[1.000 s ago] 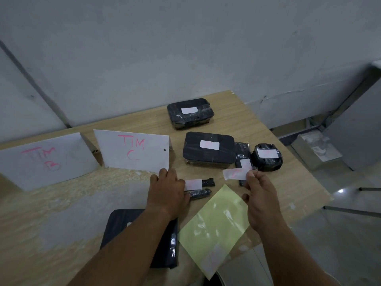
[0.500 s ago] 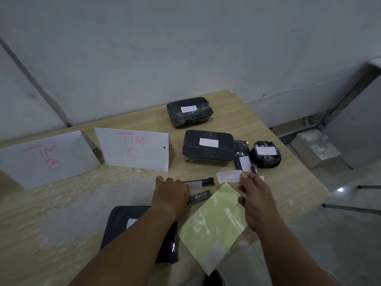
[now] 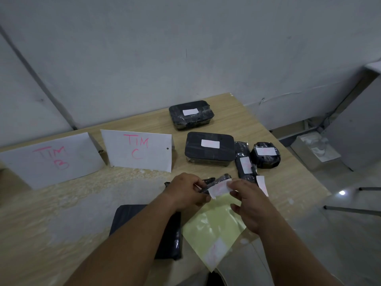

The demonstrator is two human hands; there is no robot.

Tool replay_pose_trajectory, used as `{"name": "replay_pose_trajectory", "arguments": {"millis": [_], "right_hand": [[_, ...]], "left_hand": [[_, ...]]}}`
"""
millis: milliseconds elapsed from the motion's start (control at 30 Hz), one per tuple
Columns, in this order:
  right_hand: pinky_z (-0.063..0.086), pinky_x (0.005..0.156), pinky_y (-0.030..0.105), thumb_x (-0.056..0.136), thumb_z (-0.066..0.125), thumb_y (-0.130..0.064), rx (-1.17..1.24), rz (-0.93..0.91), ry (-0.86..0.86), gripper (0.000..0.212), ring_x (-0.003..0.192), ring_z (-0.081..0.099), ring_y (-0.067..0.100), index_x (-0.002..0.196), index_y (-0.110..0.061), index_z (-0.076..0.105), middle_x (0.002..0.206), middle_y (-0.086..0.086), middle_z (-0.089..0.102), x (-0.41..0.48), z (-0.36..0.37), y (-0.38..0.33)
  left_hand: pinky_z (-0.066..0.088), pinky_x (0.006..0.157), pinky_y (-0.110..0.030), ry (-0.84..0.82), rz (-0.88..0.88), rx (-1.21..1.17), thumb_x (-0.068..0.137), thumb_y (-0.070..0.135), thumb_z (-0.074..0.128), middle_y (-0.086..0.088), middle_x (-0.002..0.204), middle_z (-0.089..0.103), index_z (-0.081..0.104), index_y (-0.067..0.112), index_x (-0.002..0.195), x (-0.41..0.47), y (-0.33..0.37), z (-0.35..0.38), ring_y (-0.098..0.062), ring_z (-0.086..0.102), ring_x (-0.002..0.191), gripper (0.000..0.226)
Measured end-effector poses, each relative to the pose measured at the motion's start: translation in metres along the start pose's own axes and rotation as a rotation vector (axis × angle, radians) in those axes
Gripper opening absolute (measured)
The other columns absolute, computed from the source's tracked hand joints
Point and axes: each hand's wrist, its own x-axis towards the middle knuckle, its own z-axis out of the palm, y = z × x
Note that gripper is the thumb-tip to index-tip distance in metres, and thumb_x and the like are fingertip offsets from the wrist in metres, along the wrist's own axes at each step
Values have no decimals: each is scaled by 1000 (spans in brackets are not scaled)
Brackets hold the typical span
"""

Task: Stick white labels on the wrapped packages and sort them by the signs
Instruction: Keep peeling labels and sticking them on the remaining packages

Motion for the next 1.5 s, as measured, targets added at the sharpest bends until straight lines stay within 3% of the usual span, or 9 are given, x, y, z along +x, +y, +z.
{"name": "replay_pose_trajectory", "arguments": {"millis": [200, 300, 433, 567, 667, 867, 1033, 1200, 1500], "right_hand": [[41, 68, 31, 89, 63, -18, -99, -24, -51, 10, 72, 58, 15, 80, -17, 60, 77, -1, 64, -4, 0, -4], [46, 44, 21, 90, 64, -16, -58, -7, -53, 6, 53, 62, 7, 83, -14, 62, 68, -2, 66, -5, 1, -6], [44, 54, 25, 90, 64, -19, -54, 26, -68, 8, 49, 62, 0, 82, -17, 65, 59, -11, 68, -3, 1, -4], [45, 35, 18, 91, 63, -13, 8, 38, -84, 12, 42, 61, -2, 79, -13, 60, 52, -11, 66, 0, 2, -2], [43, 32, 16, 89, 64, -10, -1, 32, -80, 14, 41, 60, 1, 77, -12, 57, 52, -6, 65, 2, 3, 0], [49, 44, 22, 82, 74, -14, -144, -62, 25, 13, 55, 68, 12, 91, -9, 66, 73, 7, 73, 7, 4, 8], [47, 46, 24, 77, 79, -21, -261, -172, 137, 16, 63, 65, 13, 85, -19, 65, 84, 8, 71, 10, 7, 13], [51, 73, 36, 75, 80, -31, -384, -255, 184, 23, 96, 59, 18, 85, -27, 60, 107, 4, 61, 13, 7, 17], [44, 89, 38, 65, 86, -38, -585, -424, 253, 52, 104, 48, 15, 101, -30, 48, 104, -10, 51, 13, 4, 17]], "left_hand": [[57, 72, -24, -38, -21, -56, 71, 14, 85, 5, 83, 76, 75, 20, 101, -2, 0, -4, -6, 73, 70, 32], [55, 71, -22, -69, -31, -89, 73, 11, 84, 5, 82, 77, 74, 18, 101, -2, 1, -3, -8, 74, 73, 31], [51, 61, -15, -44, -49, -128, 71, 9, 83, 6, 80, 77, 75, 19, 96, -3, 0, -2, -7, 73, 72, 28], [50, 61, -18, -45, -60, -159, 69, 10, 85, 5, 78, 77, 75, 22, 91, -3, 0, -1, -8, 73, 72, 27], [50, 62, -19, -49, -59, -161, 68, 12, 85, 8, 78, 76, 75, 25, 89, -3, 0, -1, -7, 73, 72, 27], [47, 55, -14, -62, -52, -182, 72, 13, 84, 6, 79, 77, 73, 21, 92, -5, 3, -1, -7, 73, 73, 25], [46, 50, -10, -67, -50, -225, 75, 10, 82, 2, 80, 77, 72, 16, 96, -6, 5, -2, -7, 73, 73, 24], [46, 51, -9, -76, -52, -261, 75, 9, 82, 1, 80, 77, 72, 14, 98, -7, 5, -3, -7, 73, 72, 26], [48, 60, -20, -96, -50, -303, 78, 11, 80, 2, 82, 77, 70, 13, 103, -5, 2, -4, -11, 74, 76, 27]]}}
